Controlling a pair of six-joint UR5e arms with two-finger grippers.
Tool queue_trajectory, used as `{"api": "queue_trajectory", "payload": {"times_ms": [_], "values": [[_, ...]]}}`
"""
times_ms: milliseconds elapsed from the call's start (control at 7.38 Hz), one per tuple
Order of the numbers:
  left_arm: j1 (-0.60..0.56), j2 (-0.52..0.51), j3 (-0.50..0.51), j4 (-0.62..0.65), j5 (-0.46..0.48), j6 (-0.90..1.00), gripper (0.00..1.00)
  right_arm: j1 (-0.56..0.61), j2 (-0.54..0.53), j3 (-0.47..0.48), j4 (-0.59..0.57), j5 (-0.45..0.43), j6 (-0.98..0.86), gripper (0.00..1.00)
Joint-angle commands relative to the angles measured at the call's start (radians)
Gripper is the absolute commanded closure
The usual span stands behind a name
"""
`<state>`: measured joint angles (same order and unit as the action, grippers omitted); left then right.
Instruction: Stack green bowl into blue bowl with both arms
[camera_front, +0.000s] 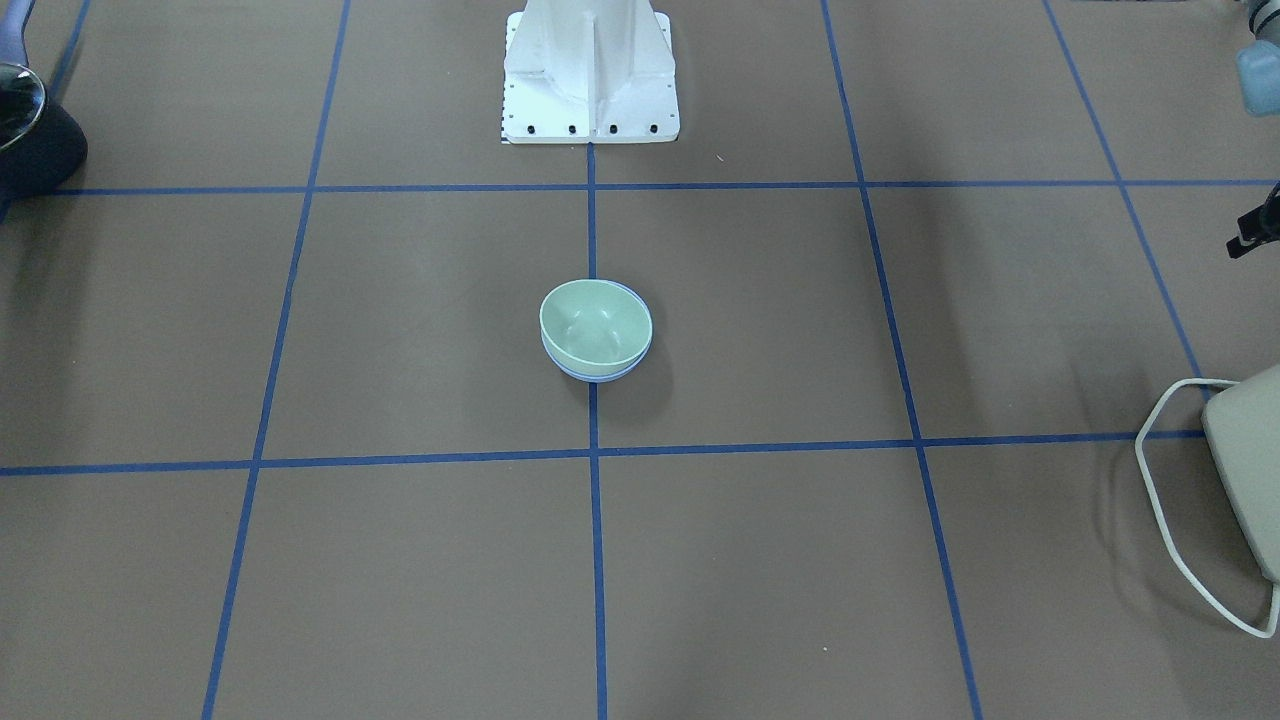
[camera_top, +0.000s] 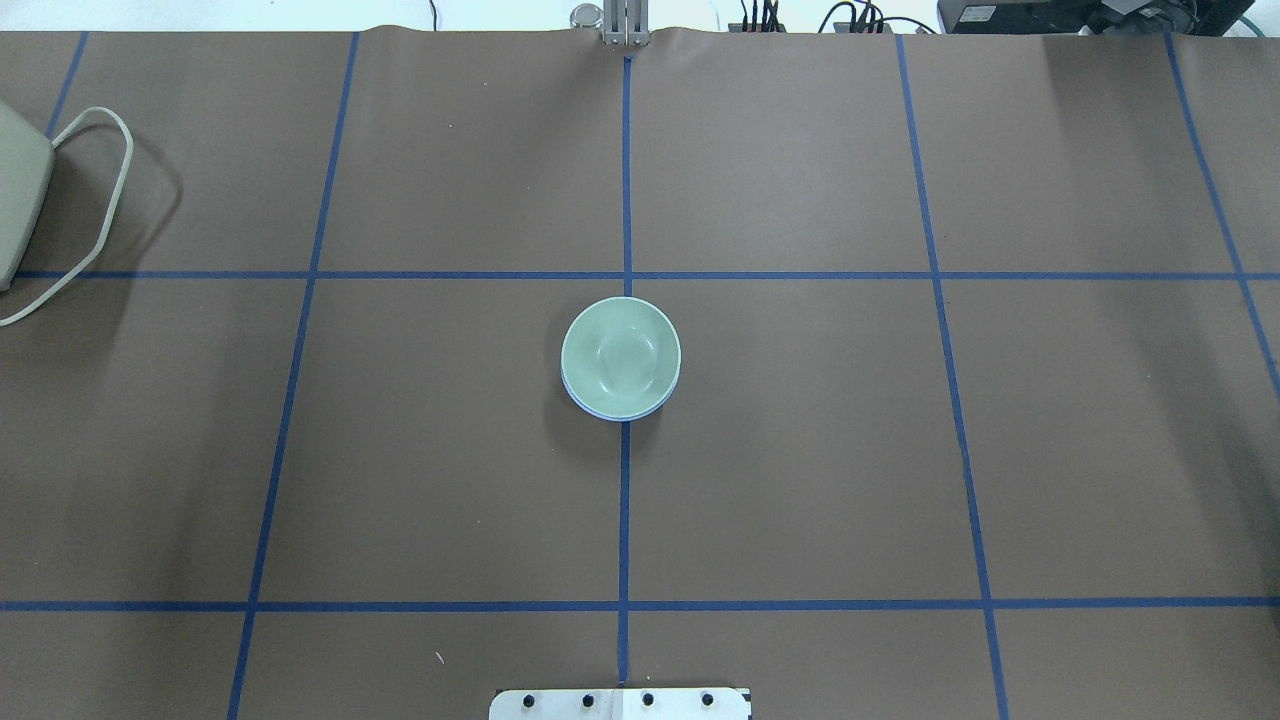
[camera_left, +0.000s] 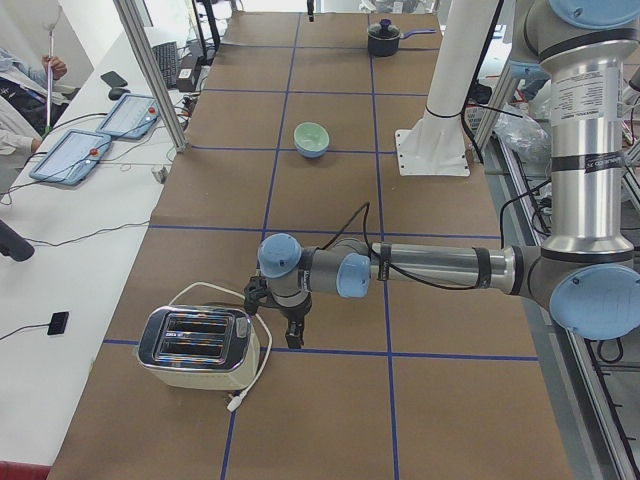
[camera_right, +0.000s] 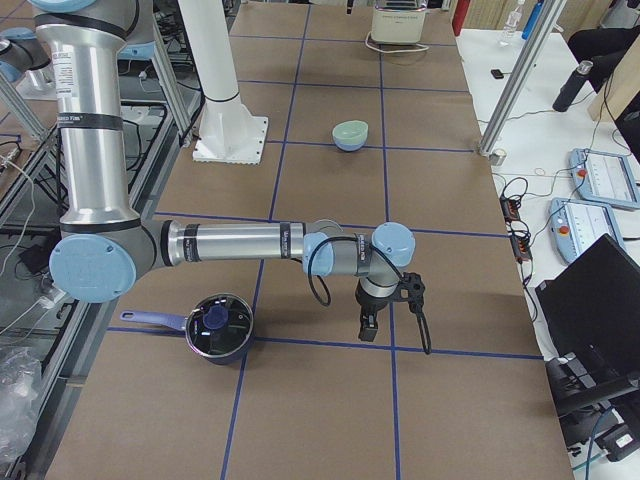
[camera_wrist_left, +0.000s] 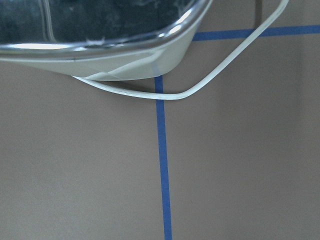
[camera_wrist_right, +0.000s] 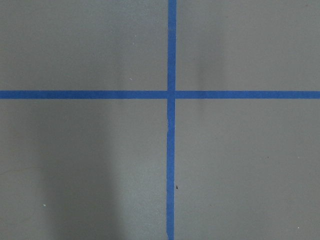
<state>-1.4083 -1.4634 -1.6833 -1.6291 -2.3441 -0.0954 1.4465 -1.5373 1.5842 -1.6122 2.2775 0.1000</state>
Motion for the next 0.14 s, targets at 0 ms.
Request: {"api": "queue_trajectory", "payload": {"times_ms": [0], "values": [[0.000, 0.000, 0.001, 0.000, 0.000, -0.001, 0.01, 0.000, 0.000, 0.000, 0.000, 0.003, 0.003, 0.00]]}}
